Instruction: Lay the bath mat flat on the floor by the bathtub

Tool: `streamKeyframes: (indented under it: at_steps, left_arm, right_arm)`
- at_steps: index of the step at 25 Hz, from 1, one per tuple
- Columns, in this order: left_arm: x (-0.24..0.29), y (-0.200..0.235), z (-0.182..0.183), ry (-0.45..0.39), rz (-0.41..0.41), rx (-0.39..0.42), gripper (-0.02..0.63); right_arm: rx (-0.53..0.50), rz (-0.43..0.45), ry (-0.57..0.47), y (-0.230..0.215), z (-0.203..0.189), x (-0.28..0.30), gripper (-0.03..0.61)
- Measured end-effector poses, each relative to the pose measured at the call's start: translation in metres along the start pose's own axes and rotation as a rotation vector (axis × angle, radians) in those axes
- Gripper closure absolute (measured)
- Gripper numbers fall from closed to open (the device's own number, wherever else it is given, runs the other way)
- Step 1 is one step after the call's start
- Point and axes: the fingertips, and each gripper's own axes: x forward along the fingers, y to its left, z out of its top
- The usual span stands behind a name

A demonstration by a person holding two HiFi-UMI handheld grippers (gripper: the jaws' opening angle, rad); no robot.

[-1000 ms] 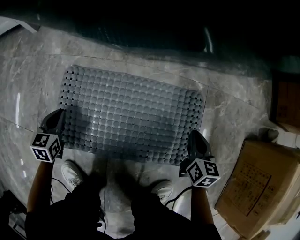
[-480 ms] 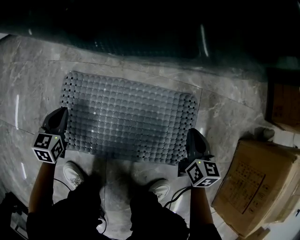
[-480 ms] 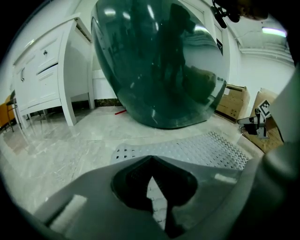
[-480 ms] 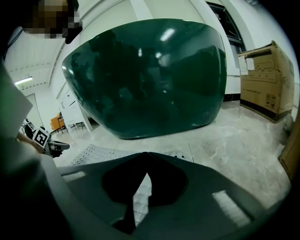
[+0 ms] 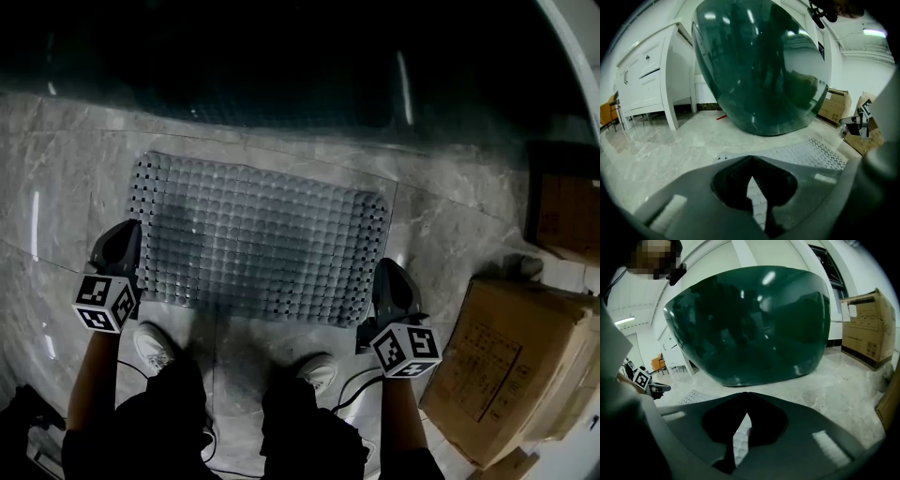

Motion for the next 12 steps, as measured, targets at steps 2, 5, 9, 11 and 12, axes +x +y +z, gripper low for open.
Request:
streamKeyframes:
  at_steps: [2, 5, 9, 11, 12]
  left_arm:
    - [-0.003, -0.001, 0.012, -0.012, 0.005, -0.004, 0.614]
    - [-0.015, -0.007, 0.025, -0.003, -0.005, 0.006, 0.614]
    - [-0.040, -0.019, 0.055, 0.014, -0.017, 0.021, 0.614]
    - [-0.055, -0.025, 0.078, 0.005, -0.019, 0.033, 0.614]
    - [-0.062, -0.028, 0.091, -0.005, -0.017, 0.038, 0.614]
  right_arm:
    - [0.000, -0.005, -0.009, 0.004, 0.012, -0.006, 0.552]
    - [0.000, -0.003, -0.009, 0.016, 0.032, -0.023, 0.552]
    - [-0.007, 0.000, -0.017, 0.029, 0.071, -0.048, 0.552]
    - [0.000, 0.001, -0.020, 0.034, 0.091, -0.061, 0.552]
    - [0.002, 0.000, -0.021, 0.036, 0.101, -0.068, 0.552]
